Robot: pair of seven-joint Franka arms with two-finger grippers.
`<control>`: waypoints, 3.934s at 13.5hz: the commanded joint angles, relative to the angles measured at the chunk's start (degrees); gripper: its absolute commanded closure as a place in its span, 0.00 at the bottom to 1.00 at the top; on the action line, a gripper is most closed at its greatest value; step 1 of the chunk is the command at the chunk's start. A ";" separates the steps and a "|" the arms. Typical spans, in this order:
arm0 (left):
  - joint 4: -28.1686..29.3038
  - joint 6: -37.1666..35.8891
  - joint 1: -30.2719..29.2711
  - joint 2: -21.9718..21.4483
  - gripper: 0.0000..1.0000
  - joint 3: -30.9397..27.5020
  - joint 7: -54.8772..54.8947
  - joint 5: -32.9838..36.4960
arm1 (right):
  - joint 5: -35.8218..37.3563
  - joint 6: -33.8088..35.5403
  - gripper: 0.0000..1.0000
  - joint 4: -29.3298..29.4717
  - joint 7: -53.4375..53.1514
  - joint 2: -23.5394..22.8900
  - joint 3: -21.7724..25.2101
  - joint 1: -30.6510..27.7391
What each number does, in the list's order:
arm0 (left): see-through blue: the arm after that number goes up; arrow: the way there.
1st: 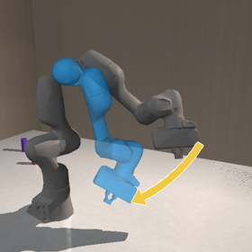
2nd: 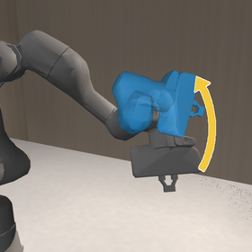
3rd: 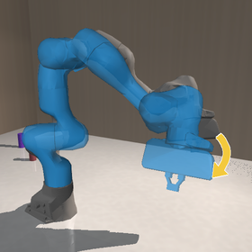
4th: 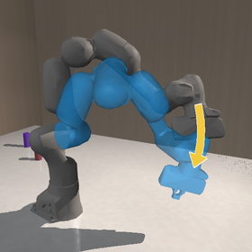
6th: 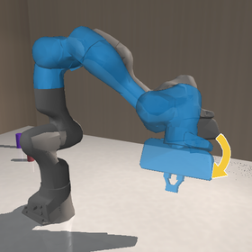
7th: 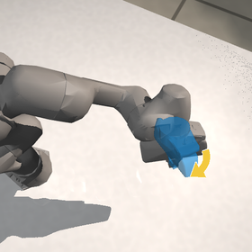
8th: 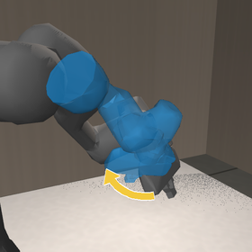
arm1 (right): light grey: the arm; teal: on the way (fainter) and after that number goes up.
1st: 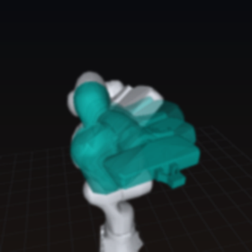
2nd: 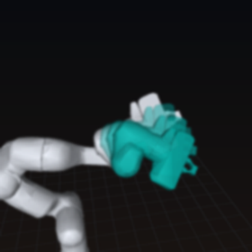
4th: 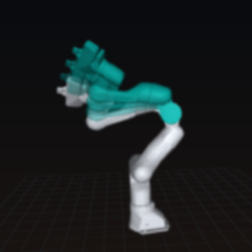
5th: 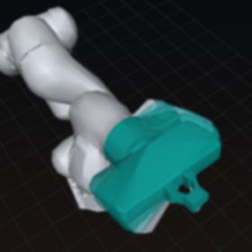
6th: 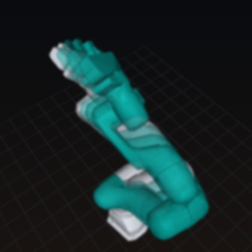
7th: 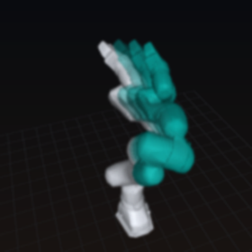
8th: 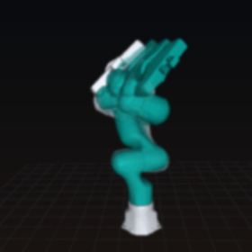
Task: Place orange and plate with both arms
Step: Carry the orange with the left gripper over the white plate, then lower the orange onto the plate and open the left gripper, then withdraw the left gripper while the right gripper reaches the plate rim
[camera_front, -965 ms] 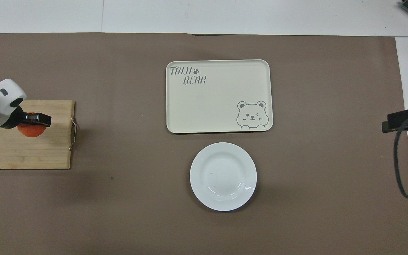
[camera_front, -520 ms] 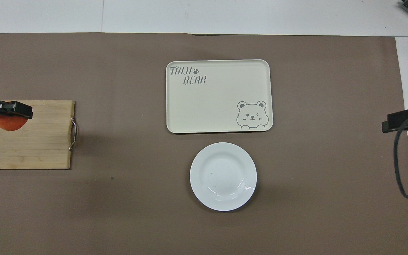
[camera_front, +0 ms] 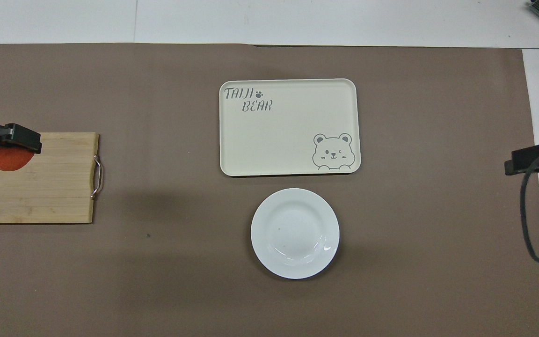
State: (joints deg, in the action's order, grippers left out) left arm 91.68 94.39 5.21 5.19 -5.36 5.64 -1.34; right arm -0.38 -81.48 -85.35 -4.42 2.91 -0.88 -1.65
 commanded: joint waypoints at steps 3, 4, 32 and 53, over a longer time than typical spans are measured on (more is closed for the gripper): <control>1.31 -1.14 8.40 -2.03 1.00 0.26 -8.00 0.63 | -1.02 -0.79 0.00 -0.34 1.52 0.08 0.09 -0.46; 1.57 -0.79 10.59 -2.20 1.00 0.26 -8.71 0.63 | -1.02 -0.87 0.00 -0.34 1.52 0.08 0.09 -0.37; 21.70 46.05 49.11 11.32 1.00 0.61 -44.05 -0.95 | -1.02 -0.79 0.00 -0.34 1.52 0.08 0.09 -0.80; 12.21 23.05 14.32 -0.27 0.00 -0.35 -14.20 -1.13 | -38.09 -21.85 0.00 -34.84 29.36 -0.45 0.62 -2.22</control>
State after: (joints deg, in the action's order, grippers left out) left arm 105.05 120.39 22.31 6.06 -6.45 -12.65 -1.81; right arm -33.87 -98.82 -112.78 19.38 1.02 -0.06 -4.11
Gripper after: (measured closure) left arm 0.000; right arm 0.000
